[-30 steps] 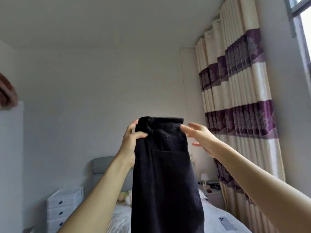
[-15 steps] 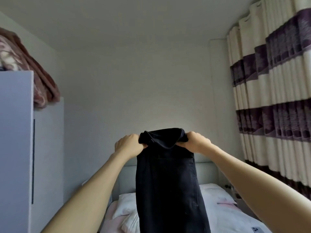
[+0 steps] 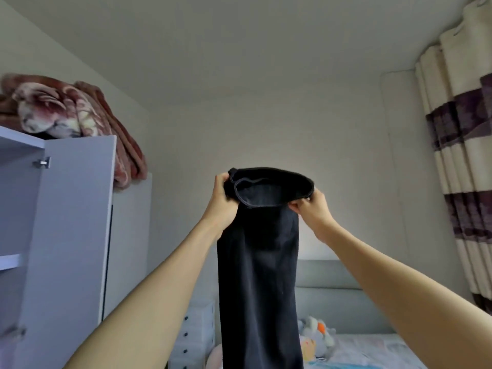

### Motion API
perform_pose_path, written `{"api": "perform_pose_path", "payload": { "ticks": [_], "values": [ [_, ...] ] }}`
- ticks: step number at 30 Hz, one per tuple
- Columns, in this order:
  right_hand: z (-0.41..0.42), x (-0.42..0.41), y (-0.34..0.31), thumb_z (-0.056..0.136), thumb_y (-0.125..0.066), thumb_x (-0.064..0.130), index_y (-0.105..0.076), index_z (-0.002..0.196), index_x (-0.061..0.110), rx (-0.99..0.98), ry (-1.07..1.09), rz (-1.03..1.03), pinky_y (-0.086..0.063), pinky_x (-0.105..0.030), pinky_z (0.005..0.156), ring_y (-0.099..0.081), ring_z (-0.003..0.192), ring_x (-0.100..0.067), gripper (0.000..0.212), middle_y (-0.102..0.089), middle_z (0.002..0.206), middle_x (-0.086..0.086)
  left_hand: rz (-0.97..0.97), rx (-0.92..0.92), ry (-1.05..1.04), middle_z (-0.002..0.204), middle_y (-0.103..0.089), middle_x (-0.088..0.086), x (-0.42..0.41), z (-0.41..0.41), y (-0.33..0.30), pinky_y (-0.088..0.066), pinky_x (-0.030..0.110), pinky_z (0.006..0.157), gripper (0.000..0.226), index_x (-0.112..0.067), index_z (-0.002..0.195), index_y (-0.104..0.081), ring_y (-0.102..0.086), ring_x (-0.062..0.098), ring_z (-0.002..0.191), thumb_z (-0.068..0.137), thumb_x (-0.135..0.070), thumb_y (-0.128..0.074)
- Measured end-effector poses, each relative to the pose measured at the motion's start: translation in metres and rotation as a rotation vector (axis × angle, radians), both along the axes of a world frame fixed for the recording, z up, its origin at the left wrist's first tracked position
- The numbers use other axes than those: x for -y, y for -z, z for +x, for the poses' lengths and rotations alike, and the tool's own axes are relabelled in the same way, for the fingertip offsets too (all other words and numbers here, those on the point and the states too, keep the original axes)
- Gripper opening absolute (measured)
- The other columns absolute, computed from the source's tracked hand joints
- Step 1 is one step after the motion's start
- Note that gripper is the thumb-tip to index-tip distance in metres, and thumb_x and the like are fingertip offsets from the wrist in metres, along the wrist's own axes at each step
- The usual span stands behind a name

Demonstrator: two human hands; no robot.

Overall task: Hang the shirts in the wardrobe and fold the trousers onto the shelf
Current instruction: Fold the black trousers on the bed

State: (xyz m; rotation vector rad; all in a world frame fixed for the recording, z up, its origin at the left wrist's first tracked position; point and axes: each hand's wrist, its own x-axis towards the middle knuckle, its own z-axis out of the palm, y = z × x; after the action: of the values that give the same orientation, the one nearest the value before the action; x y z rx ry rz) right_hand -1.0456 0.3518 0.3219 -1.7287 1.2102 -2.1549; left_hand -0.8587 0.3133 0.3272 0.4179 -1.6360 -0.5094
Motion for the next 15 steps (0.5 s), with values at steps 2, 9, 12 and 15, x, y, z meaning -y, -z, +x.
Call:
{"api": "perform_pose_path", "payload": {
  "ticks": [2, 9, 12, 15],
  "values": [
    [0.01, 0.0, 0.01, 0.081, -0.05, -0.009, -0.057, 0.08, 0.021, -0.069, 0.019, -0.02, -0.049, -0.029, 0.075, -0.057, 0.078, -0.01, 0.031, -0.062, 0.08, 0.005, -0.045, 0.059, -0.024, 0.099, -0.051, -0.014, -0.006, 0.017, 0.012, -0.04, 0.006, 0.077, 0.037, -0.031, 0.099, -0.037, -0.051, -0.013, 0.085, 0.091, 0.003, -0.049],
    [0.03, -0.007, 0.141, 0.077, -0.053, -0.014, -0.062, 0.1, 0.011, -0.275, 0.051, 0.165, -0.038, -0.024, 0.078, -0.052, 0.094, -0.014, 0.035, -0.06, 0.097, -0.005, 0.145, 0.151, -0.08, 0.09, -0.053, -0.008, -0.03, 0.063, 0.146, -0.042, 0.01, 0.075, 0.033, -0.018, 0.101, -0.042, -0.055, -0.001, 0.08, 0.087, 0.01, -0.053],
    [0.031, -0.032, 0.225, 0.076, -0.049, -0.016, -0.064, 0.107, 0.007, -0.415, 0.048, 0.303, -0.034, -0.01, 0.079, -0.055, 0.096, -0.015, 0.04, -0.06, 0.1, 0.0, 0.329, 0.19, -0.084, 0.091, -0.057, -0.003, -0.049, 0.074, 0.23, -0.044, 0.029, 0.082, 0.032, -0.014, 0.103, -0.045, -0.056, 0.016, 0.087, 0.086, 0.011, -0.055],
    [0.028, -0.071, 0.303, 0.075, -0.049, -0.015, -0.064, 0.107, 0.008, -0.5, -0.024, 0.419, -0.034, -0.005, 0.086, -0.057, 0.097, -0.019, 0.042, -0.06, 0.1, 0.0, 0.454, 0.253, -0.042, 0.097, -0.061, -0.003, -0.084, 0.083, 0.31, -0.047, 0.017, 0.081, 0.035, -0.018, 0.103, -0.047, -0.06, 0.012, 0.091, 0.084, 0.01, -0.058]
  ]
}}
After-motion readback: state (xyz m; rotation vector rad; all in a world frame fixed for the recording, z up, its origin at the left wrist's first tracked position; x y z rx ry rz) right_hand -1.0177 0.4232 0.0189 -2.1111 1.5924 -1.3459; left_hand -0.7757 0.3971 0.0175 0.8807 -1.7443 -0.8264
